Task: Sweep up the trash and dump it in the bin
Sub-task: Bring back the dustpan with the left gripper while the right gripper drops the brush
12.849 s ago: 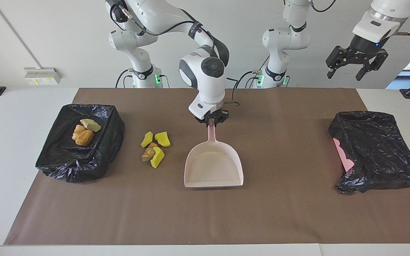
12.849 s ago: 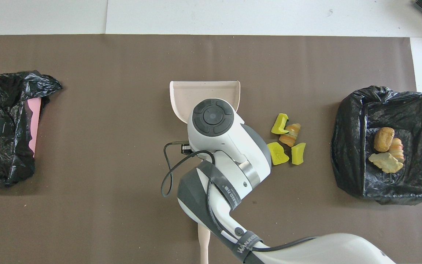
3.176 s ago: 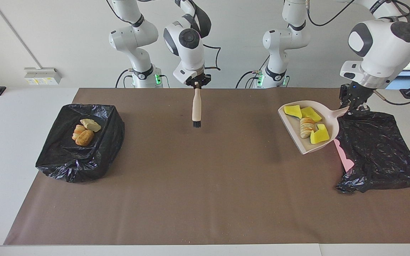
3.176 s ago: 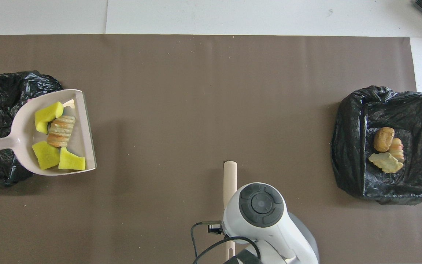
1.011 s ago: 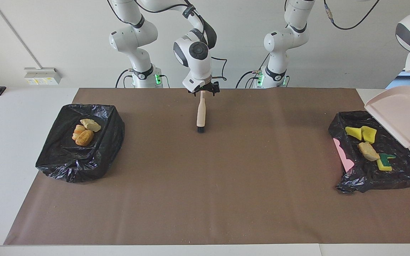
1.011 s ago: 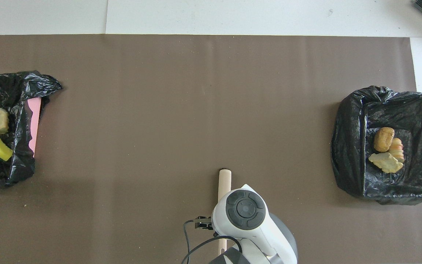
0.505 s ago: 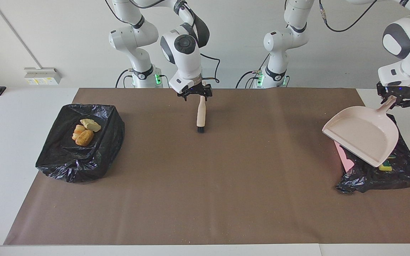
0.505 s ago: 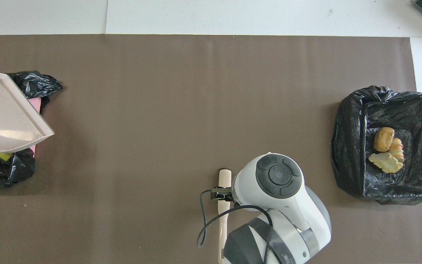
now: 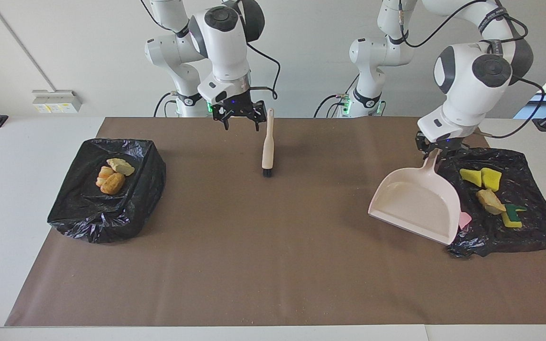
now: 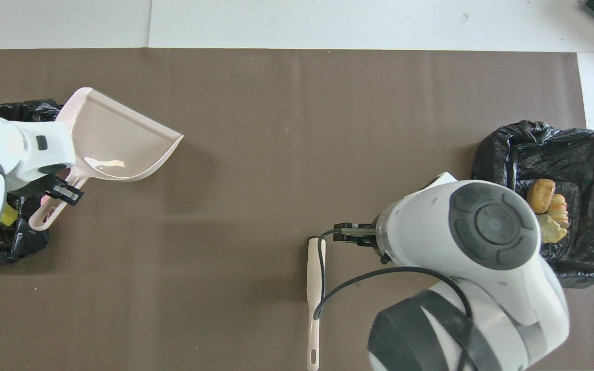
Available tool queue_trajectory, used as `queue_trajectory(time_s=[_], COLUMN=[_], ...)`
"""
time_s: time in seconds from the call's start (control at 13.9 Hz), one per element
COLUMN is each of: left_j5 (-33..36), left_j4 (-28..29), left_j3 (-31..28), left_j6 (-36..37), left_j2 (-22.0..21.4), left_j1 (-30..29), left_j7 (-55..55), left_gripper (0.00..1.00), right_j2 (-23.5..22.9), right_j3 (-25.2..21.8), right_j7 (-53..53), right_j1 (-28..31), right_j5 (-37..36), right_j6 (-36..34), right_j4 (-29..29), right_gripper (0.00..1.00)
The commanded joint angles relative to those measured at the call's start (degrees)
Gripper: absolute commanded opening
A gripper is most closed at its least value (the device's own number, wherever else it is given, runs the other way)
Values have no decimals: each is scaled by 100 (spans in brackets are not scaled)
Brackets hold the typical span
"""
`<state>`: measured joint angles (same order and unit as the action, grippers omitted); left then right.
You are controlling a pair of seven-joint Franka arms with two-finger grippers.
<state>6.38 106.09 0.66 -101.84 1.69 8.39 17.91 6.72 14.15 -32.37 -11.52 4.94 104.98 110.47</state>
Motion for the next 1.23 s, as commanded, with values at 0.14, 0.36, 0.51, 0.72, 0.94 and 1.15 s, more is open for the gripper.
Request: queue_trajectory(time_s=[0.14, 0.36, 0.51, 0.72, 0.94, 1.15], left_j5=[-356, -935, -963, -963, -945, -945], left_j4=[-113, -964, -1405, -1809, -2853, -3121], left_j3=[-128, -136, -137, -136, -145, -145], left_j6=[-1098, -1277, -1260, -1242, -988, -943], left_j2=[795, 1551, 1956, 2212, 2966, 3223], left_j1=[1434, 2050, 2438, 2843, 2940, 3063], left_j7=[-2452, -3205, -3433, -3793, -4083, -4401], left_gripper=[0, 0, 0, 0, 0, 0], right_j2=[-4, -31, -31, -66, -31, 4], right_j3=[44, 44, 35, 44, -209, -754], right_j7=[274, 434, 434, 442, 1037, 1601], right_j1=[826, 1002, 1116, 1424, 1644, 1644], right_j5=[-99, -107, -107, -99, -81, -107], right_j6=[-618, -803, -899, -1260, -1567, -1691], right_j4=[-824, -1132, -1369, -1914, -2099, -2126], right_gripper=[100, 100, 100, 100, 100, 100])
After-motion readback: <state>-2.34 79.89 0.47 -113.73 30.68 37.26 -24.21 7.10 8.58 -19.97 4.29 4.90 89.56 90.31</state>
